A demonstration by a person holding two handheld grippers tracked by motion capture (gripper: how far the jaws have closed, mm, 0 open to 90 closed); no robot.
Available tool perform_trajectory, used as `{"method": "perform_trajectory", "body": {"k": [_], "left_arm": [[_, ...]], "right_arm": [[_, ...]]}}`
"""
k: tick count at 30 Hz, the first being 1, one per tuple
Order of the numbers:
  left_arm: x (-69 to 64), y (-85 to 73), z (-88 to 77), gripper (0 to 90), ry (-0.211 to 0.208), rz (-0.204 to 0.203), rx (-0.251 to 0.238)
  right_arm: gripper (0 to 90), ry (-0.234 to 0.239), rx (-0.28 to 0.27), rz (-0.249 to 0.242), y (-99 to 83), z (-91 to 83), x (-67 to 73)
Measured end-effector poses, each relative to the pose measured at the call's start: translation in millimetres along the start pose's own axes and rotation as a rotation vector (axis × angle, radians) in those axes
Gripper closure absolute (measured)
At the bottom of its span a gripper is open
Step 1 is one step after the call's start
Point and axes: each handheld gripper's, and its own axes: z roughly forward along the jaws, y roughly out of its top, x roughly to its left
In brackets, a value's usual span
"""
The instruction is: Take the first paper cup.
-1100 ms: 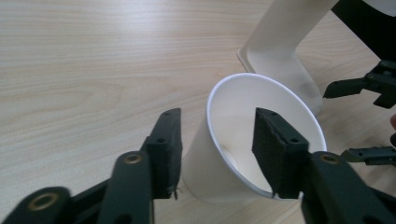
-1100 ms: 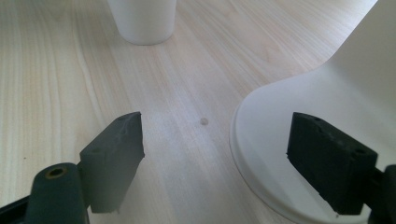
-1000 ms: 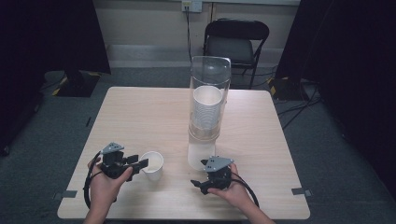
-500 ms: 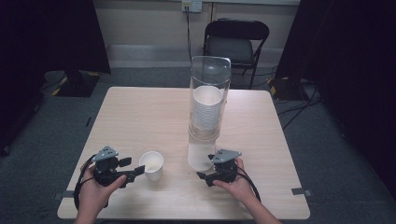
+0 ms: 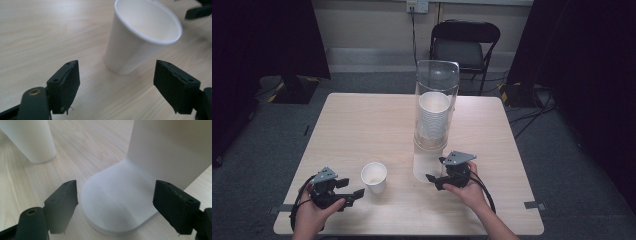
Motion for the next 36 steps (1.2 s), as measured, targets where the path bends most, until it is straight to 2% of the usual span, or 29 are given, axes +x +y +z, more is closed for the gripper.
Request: {"method": "perform_trajectory", "body": {"k": [1,3,4,6,12,13,15,16,18,19,21,22,24,33,36], "left_arm": [[1.0,-2.5,2.6,20.6,0.008,0.003,0.015],[1.9,-6.3,7.4,20.3,0.016,0.004,0.027],[1.0,-8.8,12.5,20.1,0.032,0.022,0.054],[0.8,-9.6,14.5,20.1,0.028,0.029,0.056],[-2.5,-12.6,28.6,19.7,0.02,0.078,0.086],[-3.8,-12.4,31.1,18.9,0.02,0.105,0.088],[-5.4,-12.2,33.9,18.7,0.02,0.111,0.077],[-5.7,-12.7,35.0,18.2,0.021,0.127,0.072],[-7.6,-15.1,37.7,16.7,0.033,0.175,0.06],[-7.6,-15.1,37.7,16.2,0.033,0.175,0.06],[-8.7,-17.2,39.5,15.5,0.048,0.217,0.05],[-10.2,-17.9,40.2,14.7,0.051,0.216,0.05],[-12.7,-18.0,41.2,14.7,0.073,0.254,0.061],[-13.2,-18.2,41.5,14.0,0.072,0.25,0.061],[-13.3,-18.2,41.6,13.9,0.072,0.249,0.063]], "right_arm": [[20.7,-0.008,-0.021,0.011,2.7,-2.4,-1.4],[20.3,-0.008,-0.018,0.019,3.6,-2.8,-3.1],[20.3,-0.011,-0.013,0.014,5.0,-3.4,-3.8],[20.3,-0.014,-0.018,0.009,6.4,-3.9,-4.4],[20.3,-0.003,-0.047,0.035,12.3,-6.2,-7.0],[20.5,-0.008,-0.048,0.035,13.7,-7.1,-7.1],[20.5,-0.006,-0.05,0.039,14.2,-6.6,-7.3],[20.5,-0.007,-0.047,0.04,14.5,-6.5,-7.4],[20.5,-0.012,-0.041,0.034,16.0,-6.4,-7.2],[20.5,-0.012,-0.041,0.034,16.0,-6.4,-7.2],[20.5,-0.017,-0.04,0.023,18.8,-6.3,-6.4],[20.5,-0.016,-0.041,0.021,20.1,-6.4,-5.9],[20.3,-0.016,-0.037,0.013,23.4,-7.4,-5.3],[19.9,-0.017,-0.056,0.039,26.1,-10.6,-11.8],[20.0,-0.021,-0.07,0.052,32.1,-11.6,-14.4]]}}
